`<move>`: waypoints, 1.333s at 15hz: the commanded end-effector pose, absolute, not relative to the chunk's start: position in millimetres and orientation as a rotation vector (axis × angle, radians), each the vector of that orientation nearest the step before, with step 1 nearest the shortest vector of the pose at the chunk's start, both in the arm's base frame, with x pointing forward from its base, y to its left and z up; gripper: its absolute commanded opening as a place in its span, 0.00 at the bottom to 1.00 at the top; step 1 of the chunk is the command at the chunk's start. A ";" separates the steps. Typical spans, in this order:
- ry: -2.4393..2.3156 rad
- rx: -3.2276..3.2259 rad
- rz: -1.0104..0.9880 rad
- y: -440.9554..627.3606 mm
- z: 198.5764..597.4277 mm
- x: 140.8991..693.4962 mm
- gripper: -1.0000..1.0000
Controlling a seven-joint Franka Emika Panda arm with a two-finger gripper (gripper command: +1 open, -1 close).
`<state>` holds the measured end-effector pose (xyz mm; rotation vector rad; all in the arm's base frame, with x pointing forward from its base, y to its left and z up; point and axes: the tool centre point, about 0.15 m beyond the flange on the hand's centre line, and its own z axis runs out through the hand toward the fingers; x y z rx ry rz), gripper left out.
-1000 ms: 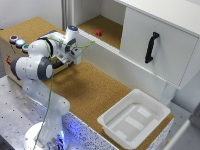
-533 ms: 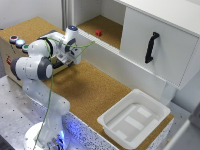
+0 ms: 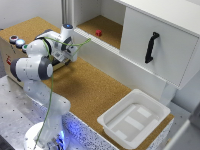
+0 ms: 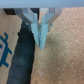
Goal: Push the handle of the drawer
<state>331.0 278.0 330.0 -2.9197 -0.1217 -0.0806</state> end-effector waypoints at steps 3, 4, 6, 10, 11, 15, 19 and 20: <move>-0.135 -2.848 0.045 332.4 324.6 315.7 0.00; -0.128 -2.858 0.019 330.1 328.5 316.5 0.00; -0.011 -2.872 -0.008 302.9 335.6 322.3 0.00; 0.238 -2.947 -0.065 219.9 364.7 318.6 1.00; 0.295 -2.959 -0.045 203.5 371.1 316.2 1.00; 0.433 -2.982 -0.053 154.2 395.3 301.5 1.00; 0.490 -2.914 -0.095 122.2 423.4 297.0 1.00; 0.490 -2.909 -0.098 118.7 429.6 296.9 1.00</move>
